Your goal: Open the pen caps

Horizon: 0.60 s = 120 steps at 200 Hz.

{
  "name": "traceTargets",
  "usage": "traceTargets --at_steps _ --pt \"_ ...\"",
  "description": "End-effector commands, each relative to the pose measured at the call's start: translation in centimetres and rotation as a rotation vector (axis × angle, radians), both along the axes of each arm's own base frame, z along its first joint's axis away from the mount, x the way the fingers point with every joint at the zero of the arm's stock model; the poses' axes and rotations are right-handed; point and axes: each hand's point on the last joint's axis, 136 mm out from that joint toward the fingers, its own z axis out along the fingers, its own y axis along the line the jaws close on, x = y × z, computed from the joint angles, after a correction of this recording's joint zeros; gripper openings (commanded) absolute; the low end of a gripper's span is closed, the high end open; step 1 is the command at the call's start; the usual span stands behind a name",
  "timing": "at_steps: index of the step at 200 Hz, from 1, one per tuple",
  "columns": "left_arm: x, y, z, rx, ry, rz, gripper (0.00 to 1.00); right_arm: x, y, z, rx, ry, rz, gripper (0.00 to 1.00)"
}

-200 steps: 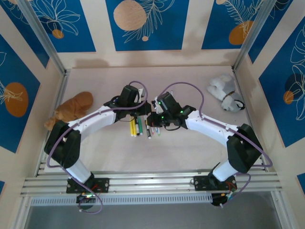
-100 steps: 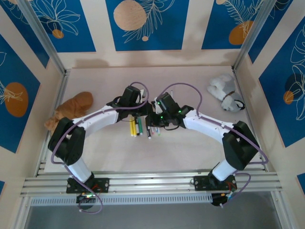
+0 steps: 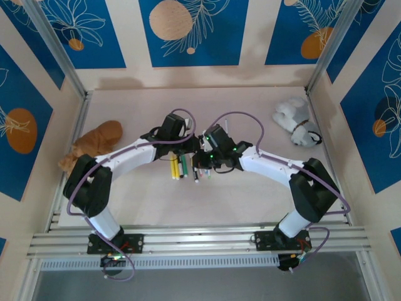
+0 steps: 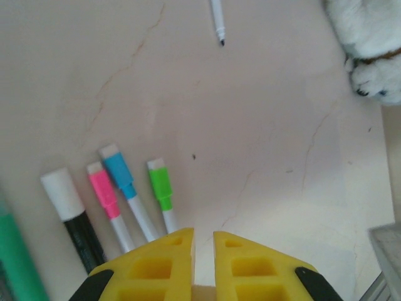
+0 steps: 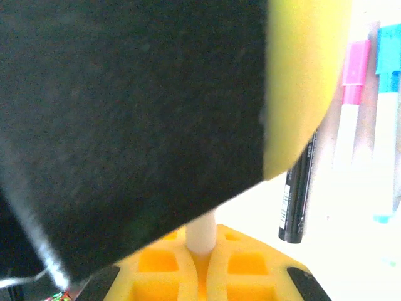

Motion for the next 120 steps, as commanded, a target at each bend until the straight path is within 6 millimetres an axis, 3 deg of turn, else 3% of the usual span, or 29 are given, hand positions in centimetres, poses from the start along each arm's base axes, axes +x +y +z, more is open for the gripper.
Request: traceTargets --at_steps 1,20,48,78,120 --pt "4.8 5.2 0.8 0.110 -0.060 0.170 0.00 -5.7 -0.6 0.1 -0.026 0.055 0.086 0.00" --pt "7.1 6.5 1.7 0.107 -0.073 0.206 0.00 -9.4 -2.0 -0.3 -0.075 0.066 0.104 0.00" --pt "8.8 6.4 2.2 0.114 -0.081 0.216 0.00 -10.6 -4.3 0.3 -0.068 0.066 0.082 0.00" --pt "10.3 6.9 2.3 0.132 -0.090 0.261 0.00 -12.0 -4.3 1.1 -0.073 0.081 0.119 0.00" --pt "14.2 7.2 2.5 0.142 -0.111 0.315 0.00 -17.4 -4.5 -0.5 -0.114 0.132 0.130 0.00"
